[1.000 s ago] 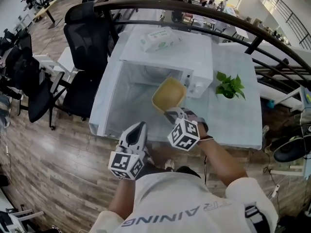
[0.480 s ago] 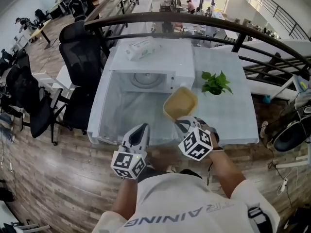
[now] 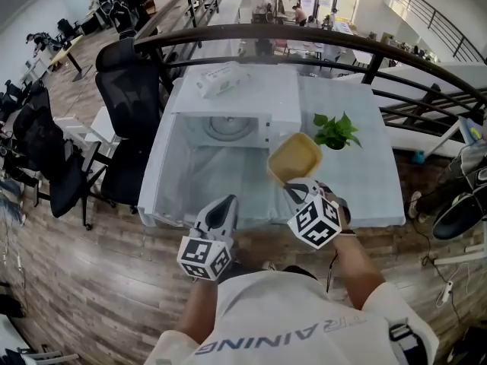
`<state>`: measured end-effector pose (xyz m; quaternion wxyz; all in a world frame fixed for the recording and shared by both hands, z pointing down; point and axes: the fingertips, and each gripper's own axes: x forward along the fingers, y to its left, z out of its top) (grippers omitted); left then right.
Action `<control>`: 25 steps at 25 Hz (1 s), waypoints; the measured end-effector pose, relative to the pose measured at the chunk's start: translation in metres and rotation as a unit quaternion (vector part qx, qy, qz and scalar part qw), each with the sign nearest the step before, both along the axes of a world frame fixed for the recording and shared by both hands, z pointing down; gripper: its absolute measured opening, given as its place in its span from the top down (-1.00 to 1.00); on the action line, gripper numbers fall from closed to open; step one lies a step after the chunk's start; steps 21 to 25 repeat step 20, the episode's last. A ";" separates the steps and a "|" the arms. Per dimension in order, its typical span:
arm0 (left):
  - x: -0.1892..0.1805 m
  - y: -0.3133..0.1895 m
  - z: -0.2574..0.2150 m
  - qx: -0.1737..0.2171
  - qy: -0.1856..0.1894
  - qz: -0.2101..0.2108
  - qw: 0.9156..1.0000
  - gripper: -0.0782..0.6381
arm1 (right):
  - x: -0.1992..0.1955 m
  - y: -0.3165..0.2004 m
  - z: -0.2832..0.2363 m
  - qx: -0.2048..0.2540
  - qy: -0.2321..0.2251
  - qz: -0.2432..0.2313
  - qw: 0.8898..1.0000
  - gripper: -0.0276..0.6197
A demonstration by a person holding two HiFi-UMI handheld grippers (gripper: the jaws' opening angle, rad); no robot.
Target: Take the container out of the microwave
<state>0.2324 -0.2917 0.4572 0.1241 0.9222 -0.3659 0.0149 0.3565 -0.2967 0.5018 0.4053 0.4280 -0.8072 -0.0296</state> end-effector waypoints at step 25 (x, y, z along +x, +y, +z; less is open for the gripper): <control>-0.008 0.002 0.001 -0.003 0.002 -0.013 1.000 0.68 | -0.010 -0.001 0.006 -0.010 0.002 -0.019 1.000 0.80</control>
